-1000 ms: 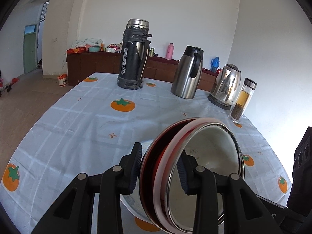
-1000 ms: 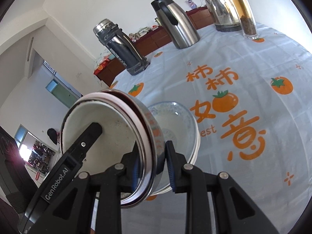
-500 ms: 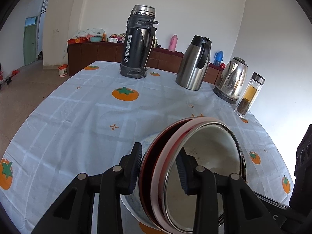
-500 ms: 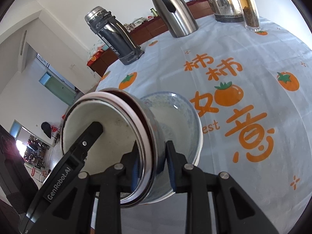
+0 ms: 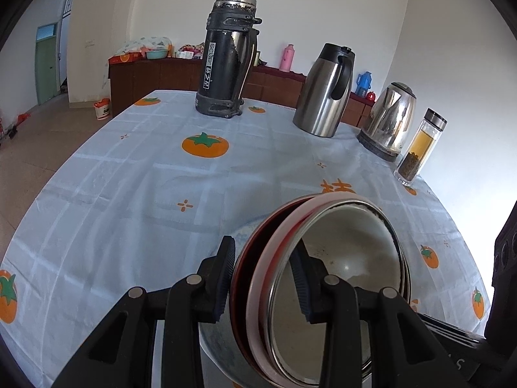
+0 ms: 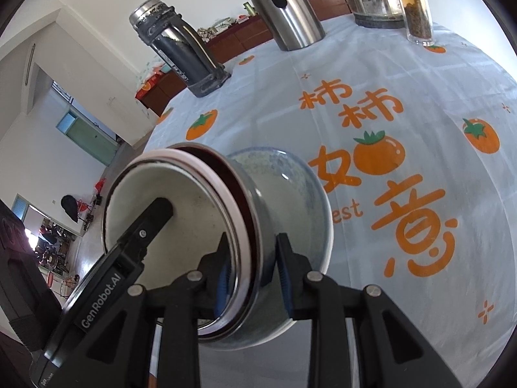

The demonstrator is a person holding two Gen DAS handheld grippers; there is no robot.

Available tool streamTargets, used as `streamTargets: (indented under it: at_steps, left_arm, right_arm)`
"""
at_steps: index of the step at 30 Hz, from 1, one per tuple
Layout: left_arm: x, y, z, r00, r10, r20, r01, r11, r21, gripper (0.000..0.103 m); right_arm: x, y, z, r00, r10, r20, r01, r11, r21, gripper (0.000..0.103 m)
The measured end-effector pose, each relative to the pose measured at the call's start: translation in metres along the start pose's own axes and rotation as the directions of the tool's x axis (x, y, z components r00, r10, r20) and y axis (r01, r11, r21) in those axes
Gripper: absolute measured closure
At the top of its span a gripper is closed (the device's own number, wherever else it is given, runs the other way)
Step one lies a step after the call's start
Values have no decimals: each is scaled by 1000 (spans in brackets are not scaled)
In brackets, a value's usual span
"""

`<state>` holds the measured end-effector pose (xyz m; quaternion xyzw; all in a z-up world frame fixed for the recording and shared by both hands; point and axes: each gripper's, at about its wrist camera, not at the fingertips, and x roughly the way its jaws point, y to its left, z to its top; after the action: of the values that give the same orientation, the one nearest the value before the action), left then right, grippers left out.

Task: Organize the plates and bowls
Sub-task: 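Lower the nested bowls onto the plate stack and open the right gripper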

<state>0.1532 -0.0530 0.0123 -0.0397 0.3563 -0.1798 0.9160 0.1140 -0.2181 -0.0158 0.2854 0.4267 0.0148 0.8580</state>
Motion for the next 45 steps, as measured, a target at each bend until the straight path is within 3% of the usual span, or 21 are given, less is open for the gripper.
streamTargets:
  at_steps: [12,18,22,26,28,31,34,45]
  left_arm:
    - [23,10,7,998,-6,-64,4,1000,-28,65]
    - [29,10,5,997,-15,-71,13,1000,-22,65]
    - [25,8,6,998,23,-57,-22,1000,18,64]
    - [19,8,6,998,53,-22,-52,998,33,58]
    - [14,8,7,996,88,17,-89,995,47,46]
    - [7,7,6,989,128,81,-134,988,73,37]
    - [6,6,4,984,147,105,-156,984,85,33]
    - [13,3,-1,984,153,89,-162,982,94,33]
  right_arm:
    - [16,1,22,995,19,-101,-18,1000,17,70]
    - [20,11,27,994,-38,-107,32,998,-55,67]
    - [17,16,28,993,-66,-101,57,994,-90,64]
    - [10,18,26,996,-83,-43,78,991,-110,64]
    - [2,22,22,996,-83,16,84,987,-137,64]
    - [-11,25,14,989,-84,121,104,980,-167,62]
    - [-17,22,8,978,-89,188,121,979,-162,53]
    - [-7,19,4,973,-93,213,131,977,-170,53]
